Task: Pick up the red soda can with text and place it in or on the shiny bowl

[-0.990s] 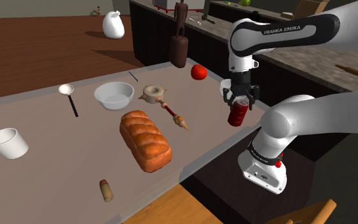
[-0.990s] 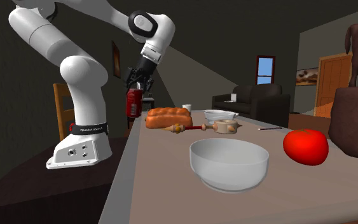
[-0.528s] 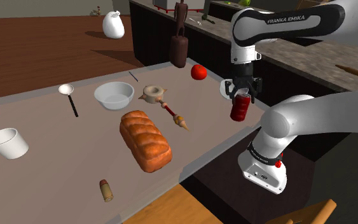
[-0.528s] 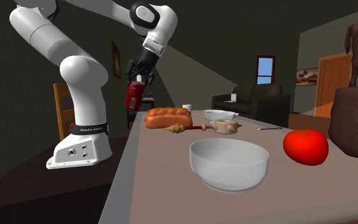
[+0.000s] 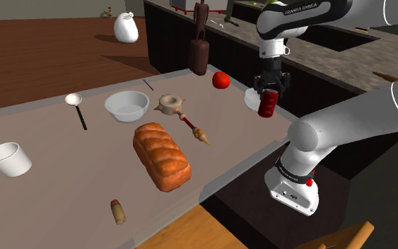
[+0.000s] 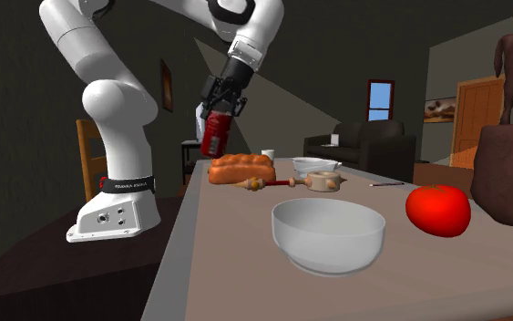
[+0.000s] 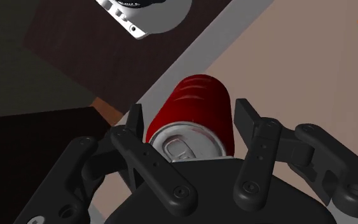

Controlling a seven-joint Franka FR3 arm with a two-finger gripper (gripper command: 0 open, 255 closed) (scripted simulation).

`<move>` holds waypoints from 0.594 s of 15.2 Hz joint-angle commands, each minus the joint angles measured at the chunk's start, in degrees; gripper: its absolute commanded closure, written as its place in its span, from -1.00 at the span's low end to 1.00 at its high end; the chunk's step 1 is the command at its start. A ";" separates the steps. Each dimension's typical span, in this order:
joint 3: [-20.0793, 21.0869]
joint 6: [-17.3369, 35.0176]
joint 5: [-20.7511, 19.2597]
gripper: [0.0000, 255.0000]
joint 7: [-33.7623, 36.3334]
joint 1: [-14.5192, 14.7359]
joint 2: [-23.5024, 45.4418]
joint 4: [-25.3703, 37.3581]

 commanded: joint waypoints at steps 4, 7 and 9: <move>-3.77 0.95 -3.47 1.00 -4.92 -1.99 9.24 8.58; -5.71 1.19 -4.67 1.00 -7.78 -2.89 15.03 14.38; -6.89 1.13 -5.18 1.00 -9.70 -3.46 18.93 18.52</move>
